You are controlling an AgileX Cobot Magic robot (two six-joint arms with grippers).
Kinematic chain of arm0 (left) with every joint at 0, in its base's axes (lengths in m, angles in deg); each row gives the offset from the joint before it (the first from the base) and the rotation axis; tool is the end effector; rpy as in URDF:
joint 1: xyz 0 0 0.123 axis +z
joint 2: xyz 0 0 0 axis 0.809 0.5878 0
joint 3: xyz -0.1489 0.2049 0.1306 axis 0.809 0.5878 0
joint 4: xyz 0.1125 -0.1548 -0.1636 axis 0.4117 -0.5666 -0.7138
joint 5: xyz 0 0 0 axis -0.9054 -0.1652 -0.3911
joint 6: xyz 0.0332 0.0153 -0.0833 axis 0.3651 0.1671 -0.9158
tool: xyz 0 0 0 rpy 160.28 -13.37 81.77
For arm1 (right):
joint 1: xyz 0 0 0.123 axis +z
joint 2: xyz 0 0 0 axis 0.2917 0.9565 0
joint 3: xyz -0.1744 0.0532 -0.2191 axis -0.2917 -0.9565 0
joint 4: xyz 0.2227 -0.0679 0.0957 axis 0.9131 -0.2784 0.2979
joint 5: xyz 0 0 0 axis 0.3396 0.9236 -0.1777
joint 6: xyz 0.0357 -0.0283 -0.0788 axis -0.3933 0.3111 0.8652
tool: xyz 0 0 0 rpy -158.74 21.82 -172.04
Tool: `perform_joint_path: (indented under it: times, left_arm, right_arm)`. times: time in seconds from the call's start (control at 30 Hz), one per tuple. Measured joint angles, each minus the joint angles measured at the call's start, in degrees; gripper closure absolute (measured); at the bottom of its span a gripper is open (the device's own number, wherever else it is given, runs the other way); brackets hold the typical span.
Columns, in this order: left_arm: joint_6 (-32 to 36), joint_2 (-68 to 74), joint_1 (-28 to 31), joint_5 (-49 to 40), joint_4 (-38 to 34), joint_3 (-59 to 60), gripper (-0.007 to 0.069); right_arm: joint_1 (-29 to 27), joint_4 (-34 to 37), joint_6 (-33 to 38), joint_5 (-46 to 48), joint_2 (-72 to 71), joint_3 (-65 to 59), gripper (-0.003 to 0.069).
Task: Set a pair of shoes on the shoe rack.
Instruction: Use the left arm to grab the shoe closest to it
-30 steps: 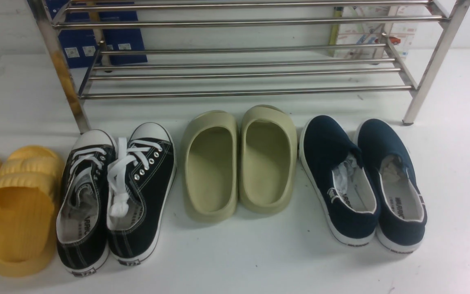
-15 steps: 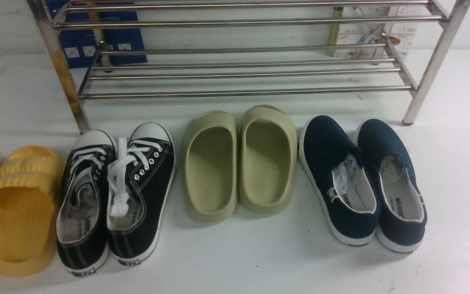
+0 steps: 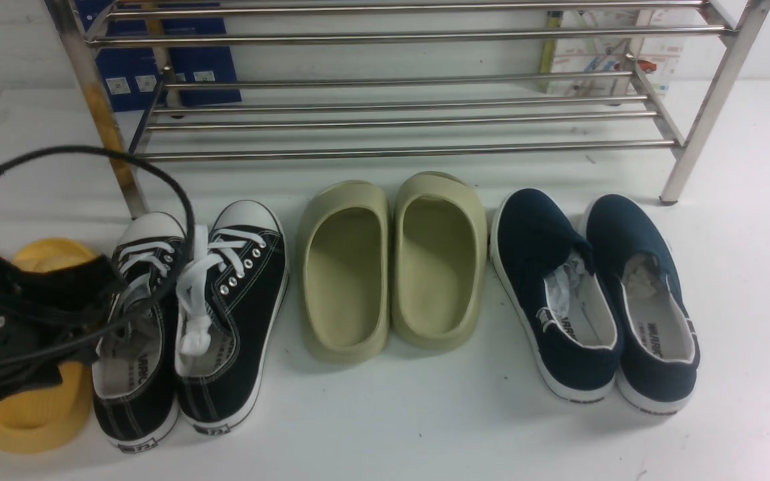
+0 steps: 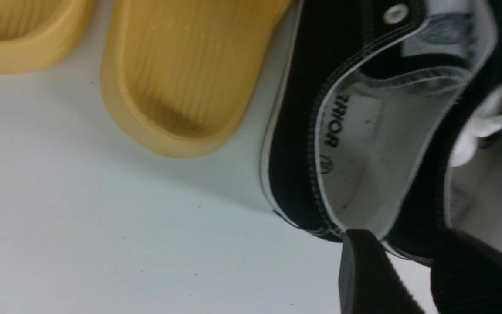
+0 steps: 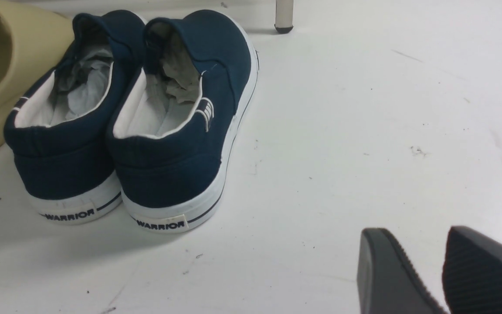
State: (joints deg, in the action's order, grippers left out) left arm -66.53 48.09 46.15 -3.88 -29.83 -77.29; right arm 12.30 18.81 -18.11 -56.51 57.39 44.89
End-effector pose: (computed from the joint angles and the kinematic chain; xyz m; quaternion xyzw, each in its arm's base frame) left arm 0.2119 -0.0242 0.2669 -0.2901 0.9318 -0.0670 0.2077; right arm 0.0520 0.0007 0.1739 0.0462 0.8056 0.0193 0.5903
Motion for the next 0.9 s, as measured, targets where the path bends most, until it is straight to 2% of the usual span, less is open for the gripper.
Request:
perform_joint_path:
  times: [0.23, 0.43, 0.9]
  left_arm:
    - [-0.37, 9.08, 0.0, 1.23, 5.14, -0.6, 0.0386]
    - [-0.49, 10.02, 0.0, 1.23, 8.18, -1.7, 0.0386]
    - [-0.49, 10.02, 0.0, 2.22, 9.67, -1.71, 0.0386]
  right_arm:
    - [0.0, 0.0, 0.0, 0.0, 0.0, 0.0, 0.0419]
    - [0.0, -0.04, 0.0, 0.0, 0.0, 0.0, 0.0419]
    - [0.0, -0.04, 0.0, 0.0, 0.0, 0.0, 0.0419]
